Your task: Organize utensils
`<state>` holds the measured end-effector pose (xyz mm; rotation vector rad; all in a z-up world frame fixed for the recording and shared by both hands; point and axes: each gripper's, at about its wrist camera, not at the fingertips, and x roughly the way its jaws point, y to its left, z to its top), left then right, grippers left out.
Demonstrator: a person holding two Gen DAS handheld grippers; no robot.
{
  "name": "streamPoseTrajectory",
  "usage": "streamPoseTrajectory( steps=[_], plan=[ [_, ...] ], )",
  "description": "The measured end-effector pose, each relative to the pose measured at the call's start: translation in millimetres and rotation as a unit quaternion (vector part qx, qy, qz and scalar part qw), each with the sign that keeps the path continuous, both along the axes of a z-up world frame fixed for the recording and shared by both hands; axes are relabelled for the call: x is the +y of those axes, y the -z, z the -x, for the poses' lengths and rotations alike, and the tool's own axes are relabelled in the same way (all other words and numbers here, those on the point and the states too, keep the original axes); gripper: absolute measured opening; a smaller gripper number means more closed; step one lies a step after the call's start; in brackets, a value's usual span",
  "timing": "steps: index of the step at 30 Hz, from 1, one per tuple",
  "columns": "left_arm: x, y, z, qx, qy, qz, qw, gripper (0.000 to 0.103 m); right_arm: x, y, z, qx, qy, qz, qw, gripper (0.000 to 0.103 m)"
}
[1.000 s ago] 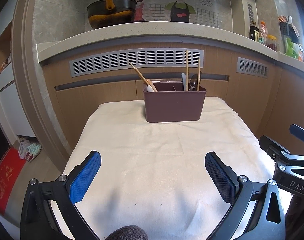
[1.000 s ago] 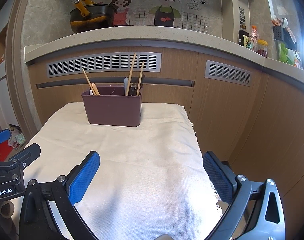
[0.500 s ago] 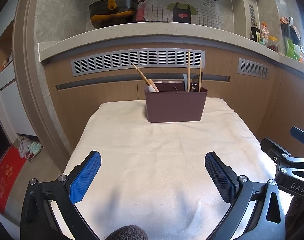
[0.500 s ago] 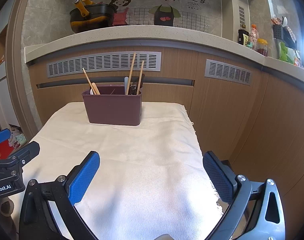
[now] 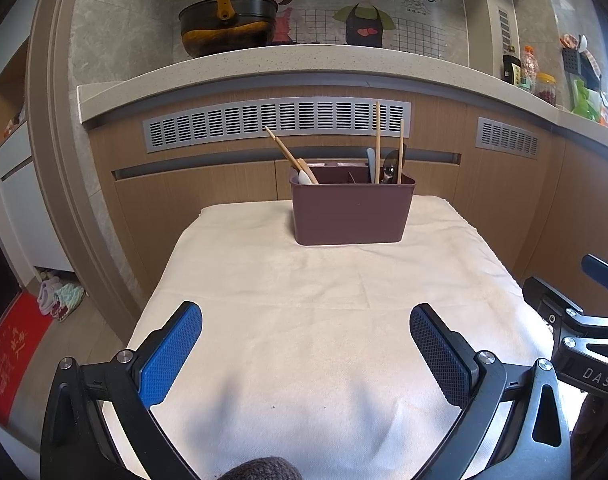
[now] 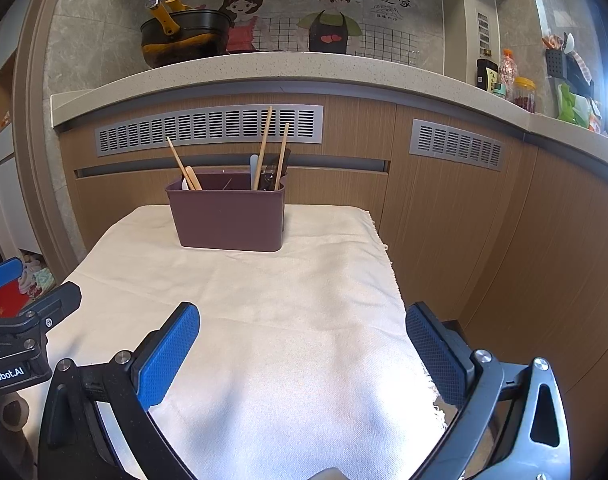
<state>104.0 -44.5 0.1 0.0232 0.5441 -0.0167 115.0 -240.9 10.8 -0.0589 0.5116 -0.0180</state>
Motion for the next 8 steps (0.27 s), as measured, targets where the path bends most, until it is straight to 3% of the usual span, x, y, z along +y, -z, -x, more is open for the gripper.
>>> streamPoseTrajectory(
  steps=[8],
  plan=[
    [-0.9, -1.0, 2.0, -0.001, -0.007, -0.002, 1.0, 0.103, 2.3, 2.0, 0.4, 0.002, 0.0, -0.002, 1.0, 0.102]
  ],
)
